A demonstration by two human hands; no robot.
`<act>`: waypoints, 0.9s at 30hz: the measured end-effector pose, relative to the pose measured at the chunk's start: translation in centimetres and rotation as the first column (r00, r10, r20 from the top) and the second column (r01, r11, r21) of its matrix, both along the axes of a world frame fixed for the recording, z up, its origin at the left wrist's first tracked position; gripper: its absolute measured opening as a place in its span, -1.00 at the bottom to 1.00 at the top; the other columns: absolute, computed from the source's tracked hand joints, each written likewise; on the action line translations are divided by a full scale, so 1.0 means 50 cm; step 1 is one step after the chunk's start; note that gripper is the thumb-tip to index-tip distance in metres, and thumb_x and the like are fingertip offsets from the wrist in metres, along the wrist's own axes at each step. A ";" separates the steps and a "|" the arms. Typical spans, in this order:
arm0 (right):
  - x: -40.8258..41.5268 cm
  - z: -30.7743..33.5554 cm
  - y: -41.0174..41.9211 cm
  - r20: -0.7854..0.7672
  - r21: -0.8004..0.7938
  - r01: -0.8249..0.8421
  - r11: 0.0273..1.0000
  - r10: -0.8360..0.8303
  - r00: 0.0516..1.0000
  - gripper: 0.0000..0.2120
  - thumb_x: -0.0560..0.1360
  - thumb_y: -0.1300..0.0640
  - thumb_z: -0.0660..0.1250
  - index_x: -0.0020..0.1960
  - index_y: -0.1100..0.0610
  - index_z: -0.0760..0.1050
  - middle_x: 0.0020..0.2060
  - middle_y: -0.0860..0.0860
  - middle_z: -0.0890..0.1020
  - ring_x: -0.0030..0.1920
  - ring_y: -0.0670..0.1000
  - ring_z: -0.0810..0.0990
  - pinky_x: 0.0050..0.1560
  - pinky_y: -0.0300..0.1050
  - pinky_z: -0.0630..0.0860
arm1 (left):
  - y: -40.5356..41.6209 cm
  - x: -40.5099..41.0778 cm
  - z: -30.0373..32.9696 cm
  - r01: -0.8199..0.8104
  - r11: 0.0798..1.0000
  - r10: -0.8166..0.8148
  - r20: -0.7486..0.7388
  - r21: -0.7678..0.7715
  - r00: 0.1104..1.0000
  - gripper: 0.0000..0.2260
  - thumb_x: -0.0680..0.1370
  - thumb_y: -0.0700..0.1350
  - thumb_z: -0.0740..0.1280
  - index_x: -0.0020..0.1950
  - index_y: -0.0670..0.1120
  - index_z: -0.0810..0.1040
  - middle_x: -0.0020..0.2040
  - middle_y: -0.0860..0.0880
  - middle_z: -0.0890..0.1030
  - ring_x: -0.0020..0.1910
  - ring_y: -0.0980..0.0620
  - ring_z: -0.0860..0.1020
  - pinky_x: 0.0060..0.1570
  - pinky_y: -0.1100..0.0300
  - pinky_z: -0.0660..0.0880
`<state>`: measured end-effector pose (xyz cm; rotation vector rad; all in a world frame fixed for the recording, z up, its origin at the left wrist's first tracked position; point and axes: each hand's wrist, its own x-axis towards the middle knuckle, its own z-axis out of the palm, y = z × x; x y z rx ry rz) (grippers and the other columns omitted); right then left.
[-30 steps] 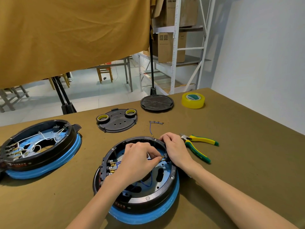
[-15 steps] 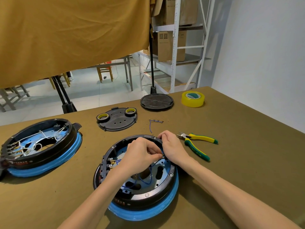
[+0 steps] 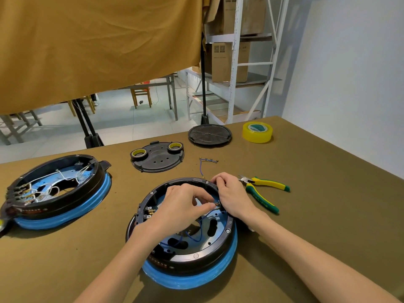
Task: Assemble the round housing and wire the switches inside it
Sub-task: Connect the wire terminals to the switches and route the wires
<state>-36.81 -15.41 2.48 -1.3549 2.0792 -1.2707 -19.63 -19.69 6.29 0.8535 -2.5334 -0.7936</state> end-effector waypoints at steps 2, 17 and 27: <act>0.003 0.010 0.011 -0.096 -0.044 -0.008 0.999 0.003 0.995 -0.80 0.71 0.13 0.16 0.05 0.05 0.56 -0.08 -0.05 0.61 -0.03 -0.05 0.57 -0.02 -0.15 0.51 | -0.014 0.039 -0.005 -0.036 0.999 0.035 -0.106 -0.010 0.994 -0.84 0.59 0.08 0.41 0.16 0.19 0.68 -0.06 0.31 0.67 0.01 0.29 0.60 0.18 0.16 0.55; 0.039 0.089 0.065 -0.341 0.206 -0.492 0.846 0.533 0.774 -0.94 0.63 0.02 0.37 0.02 -0.05 0.61 -0.08 -0.16 0.65 -0.03 -0.17 0.59 0.01 -0.33 0.48 | -0.050 0.156 -0.046 -0.141 0.983 0.137 -0.046 -0.120 0.990 -0.85 0.57 0.18 0.38 0.10 0.29 0.68 0.06 0.37 0.59 0.22 0.37 0.33 0.26 0.09 0.25; 0.013 0.115 0.041 -0.169 0.321 -0.534 0.782 0.602 0.780 -0.93 0.63 0.03 0.36 0.02 -0.01 0.61 -0.06 -0.10 0.69 -0.04 -0.11 0.64 0.05 -0.15 0.59 | -0.019 0.129 -0.021 -0.107 0.952 0.144 0.111 -0.286 0.983 -0.35 0.38 0.58 0.11 0.28 0.24 0.58 0.00 0.31 0.59 0.16 0.19 0.41 0.52 -0.06 0.01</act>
